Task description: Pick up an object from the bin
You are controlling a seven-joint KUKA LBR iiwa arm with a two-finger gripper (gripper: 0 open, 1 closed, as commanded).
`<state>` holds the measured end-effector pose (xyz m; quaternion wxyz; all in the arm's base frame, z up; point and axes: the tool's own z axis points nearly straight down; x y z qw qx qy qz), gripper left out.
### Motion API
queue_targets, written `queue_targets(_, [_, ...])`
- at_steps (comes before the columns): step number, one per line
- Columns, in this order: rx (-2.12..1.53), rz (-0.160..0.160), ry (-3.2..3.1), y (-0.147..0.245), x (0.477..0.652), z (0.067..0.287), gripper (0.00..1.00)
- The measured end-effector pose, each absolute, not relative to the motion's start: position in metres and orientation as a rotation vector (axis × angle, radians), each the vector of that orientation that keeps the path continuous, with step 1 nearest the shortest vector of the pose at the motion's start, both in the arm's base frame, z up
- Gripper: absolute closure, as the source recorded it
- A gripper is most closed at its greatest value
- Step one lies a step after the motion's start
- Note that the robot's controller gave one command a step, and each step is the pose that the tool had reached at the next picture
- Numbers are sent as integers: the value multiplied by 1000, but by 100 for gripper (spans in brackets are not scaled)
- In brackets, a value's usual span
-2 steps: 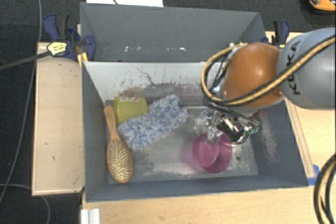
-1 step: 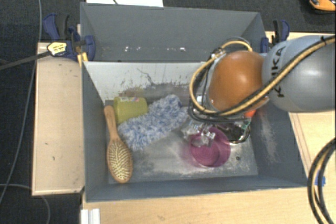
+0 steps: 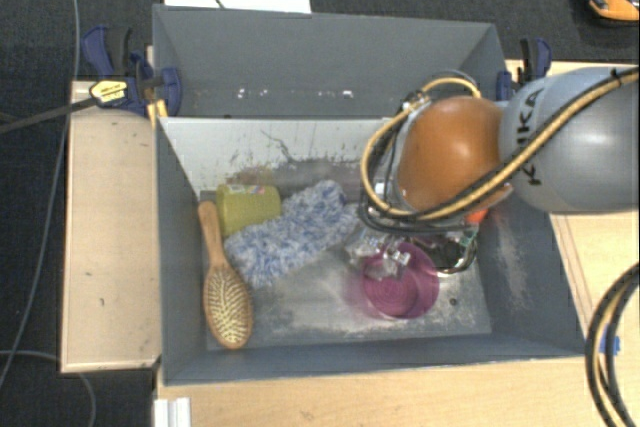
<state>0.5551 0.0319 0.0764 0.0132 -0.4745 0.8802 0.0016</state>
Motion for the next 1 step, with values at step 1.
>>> queue_targets(1, [-1463,0,2737,43,588,161,100])
